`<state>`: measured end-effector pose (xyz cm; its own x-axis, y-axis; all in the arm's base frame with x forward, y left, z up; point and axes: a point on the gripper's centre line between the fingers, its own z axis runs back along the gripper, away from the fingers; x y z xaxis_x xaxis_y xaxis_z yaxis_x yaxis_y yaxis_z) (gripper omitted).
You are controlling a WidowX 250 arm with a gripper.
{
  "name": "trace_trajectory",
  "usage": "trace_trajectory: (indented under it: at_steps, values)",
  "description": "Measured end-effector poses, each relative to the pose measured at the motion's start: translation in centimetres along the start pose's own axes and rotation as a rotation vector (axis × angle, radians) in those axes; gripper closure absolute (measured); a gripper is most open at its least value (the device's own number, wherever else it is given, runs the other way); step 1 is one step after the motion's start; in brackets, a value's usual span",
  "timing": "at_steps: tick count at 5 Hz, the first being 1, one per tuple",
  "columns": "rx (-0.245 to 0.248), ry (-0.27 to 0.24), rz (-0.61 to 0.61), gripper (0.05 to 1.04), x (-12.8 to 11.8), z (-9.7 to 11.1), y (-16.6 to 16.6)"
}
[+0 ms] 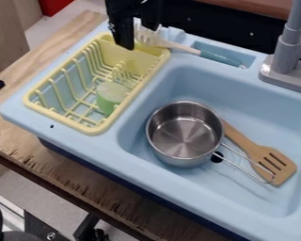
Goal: Put the spatula in the silver pot
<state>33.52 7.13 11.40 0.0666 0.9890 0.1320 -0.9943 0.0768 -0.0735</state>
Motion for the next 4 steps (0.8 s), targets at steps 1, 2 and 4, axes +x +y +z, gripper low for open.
trace_trajectory:
  at_steps: [1,2,4]
  values:
    - [0.015,-0.005,0.012,0.085,0.05,-0.83,-0.08]
    - [0.029,-0.016,-0.011,0.11,-0.23,-1.56,-0.24]
    - [0.004,-0.007,-0.075,0.687,-0.41,-1.74,-0.55]
